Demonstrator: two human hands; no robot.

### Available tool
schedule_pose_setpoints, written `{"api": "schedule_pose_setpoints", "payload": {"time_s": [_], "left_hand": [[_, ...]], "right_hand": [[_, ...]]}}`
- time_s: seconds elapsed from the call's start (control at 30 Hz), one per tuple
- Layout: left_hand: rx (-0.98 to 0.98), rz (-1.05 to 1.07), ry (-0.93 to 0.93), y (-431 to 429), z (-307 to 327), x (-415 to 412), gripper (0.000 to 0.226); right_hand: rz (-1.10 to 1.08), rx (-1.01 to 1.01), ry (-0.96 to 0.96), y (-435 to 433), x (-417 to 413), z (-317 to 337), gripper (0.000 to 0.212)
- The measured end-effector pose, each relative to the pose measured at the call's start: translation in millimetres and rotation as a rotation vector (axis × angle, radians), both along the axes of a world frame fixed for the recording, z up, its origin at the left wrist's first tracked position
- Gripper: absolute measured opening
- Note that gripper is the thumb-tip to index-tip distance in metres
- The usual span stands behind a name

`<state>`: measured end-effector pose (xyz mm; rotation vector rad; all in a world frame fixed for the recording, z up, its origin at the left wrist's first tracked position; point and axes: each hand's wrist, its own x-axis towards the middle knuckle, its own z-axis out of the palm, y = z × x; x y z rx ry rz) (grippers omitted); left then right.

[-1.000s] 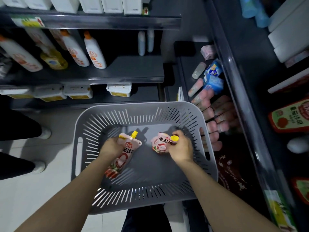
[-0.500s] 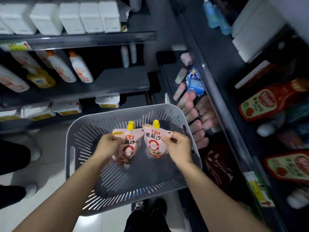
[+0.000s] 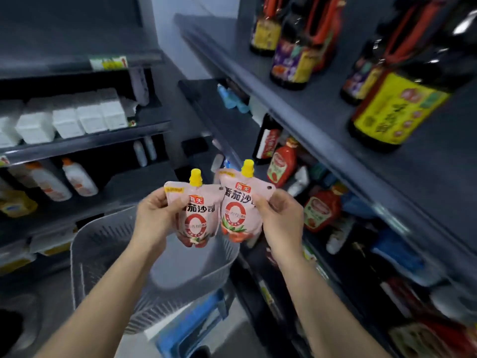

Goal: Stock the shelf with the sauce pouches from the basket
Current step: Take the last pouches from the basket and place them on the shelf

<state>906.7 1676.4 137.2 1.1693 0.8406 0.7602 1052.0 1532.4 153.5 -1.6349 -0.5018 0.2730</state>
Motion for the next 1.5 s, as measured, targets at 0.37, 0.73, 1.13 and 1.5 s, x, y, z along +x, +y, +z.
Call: {"api": "schedule_pose_setpoints", "payload": {"time_s": [0.37, 0.73, 1.13, 1.5], "left_hand": [[0.128, -0.299, -0.198, -148, 110, 27, 0.015], [0.11, -0.722, -0.338, -284, 165, 60, 0.015], [-0.002, -0.989, -0.409, -478, 212, 85, 0.013], [-0.061, -1.017, -0.408, -632, 220, 120, 0.014]], "right_hand": [[-0.325, 0.126, -0.169, -180, -30, 105, 0.017], [-0.701, 0.095, -0.366, -336, -70, 150, 0.035], [-0.967, 0.135, -0.4, -529, -92, 185, 0.042], [-0.993, 0.208, -0.361, -692, -74, 198, 0.038]]}}
